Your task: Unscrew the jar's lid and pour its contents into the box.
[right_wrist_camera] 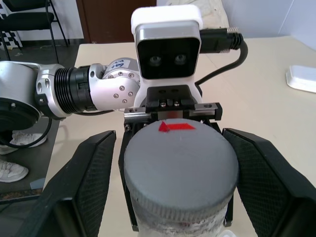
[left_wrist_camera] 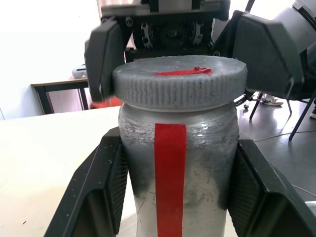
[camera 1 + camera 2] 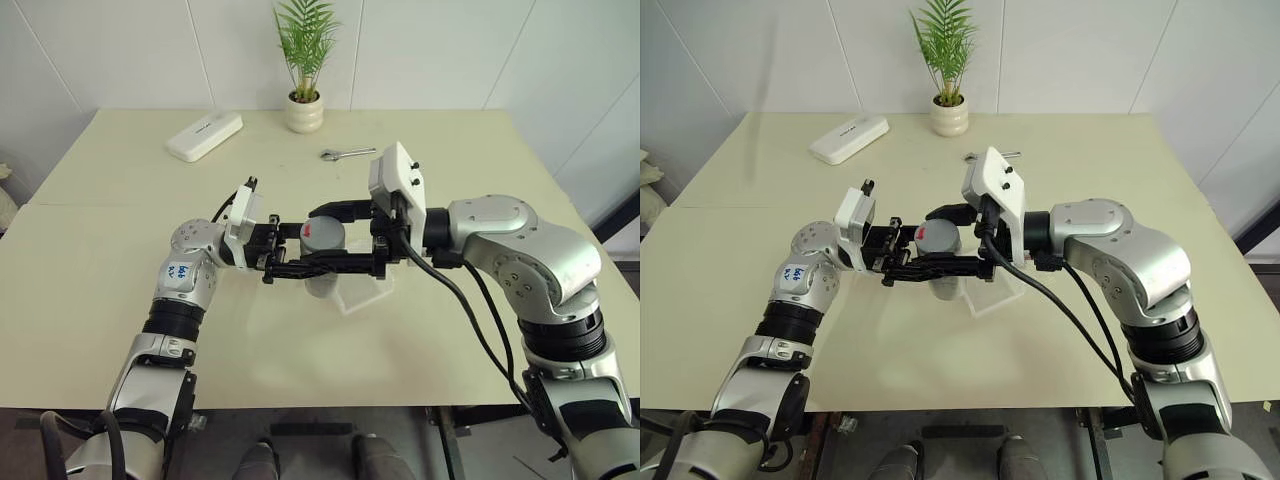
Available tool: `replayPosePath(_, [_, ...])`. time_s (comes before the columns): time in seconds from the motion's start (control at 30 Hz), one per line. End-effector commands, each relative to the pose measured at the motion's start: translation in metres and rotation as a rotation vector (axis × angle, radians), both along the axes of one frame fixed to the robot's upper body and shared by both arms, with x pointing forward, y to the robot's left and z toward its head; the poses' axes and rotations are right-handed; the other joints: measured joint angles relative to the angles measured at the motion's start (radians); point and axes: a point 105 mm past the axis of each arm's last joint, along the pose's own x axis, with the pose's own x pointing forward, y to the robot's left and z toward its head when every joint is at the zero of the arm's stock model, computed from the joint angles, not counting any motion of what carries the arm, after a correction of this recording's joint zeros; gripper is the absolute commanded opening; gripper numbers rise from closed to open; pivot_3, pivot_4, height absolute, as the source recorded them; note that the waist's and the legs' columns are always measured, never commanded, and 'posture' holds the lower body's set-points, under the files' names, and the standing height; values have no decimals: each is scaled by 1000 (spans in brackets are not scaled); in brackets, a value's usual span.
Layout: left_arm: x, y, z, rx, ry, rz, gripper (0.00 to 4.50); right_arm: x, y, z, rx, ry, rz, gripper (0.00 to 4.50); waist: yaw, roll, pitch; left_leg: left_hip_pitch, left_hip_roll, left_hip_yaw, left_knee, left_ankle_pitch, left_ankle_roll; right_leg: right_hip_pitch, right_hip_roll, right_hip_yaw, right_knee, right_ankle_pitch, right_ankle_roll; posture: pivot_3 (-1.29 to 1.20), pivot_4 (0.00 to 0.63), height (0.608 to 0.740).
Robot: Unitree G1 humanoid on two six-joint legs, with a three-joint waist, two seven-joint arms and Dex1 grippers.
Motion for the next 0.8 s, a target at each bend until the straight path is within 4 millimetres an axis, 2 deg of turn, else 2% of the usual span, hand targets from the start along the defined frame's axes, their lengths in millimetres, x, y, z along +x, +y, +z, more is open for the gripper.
replayPosePath(0.03, [-12,2,6,21,-63,-95,2622,-4,-3,19,48,-50,16,3588,1,0,0,0,0,0,0,0,0,0,0,0,0,0,0,0,150,740])
replayPosePath(0.53, [-12,2,6,22,-62,-95,2622,-4,-1,4,1,-15,32,3588,0,0,0,0,0,0,0,0,0,0,0,0,0,0,0,0,150,740])
replayPosePath(0.8, [-12,2,6,21,-64,-94,2622,-4,-1,4,5,-18,30,3588,0,0,0,0,0,0,0,0,0,0,0,0,0,0,0,0,150,740])
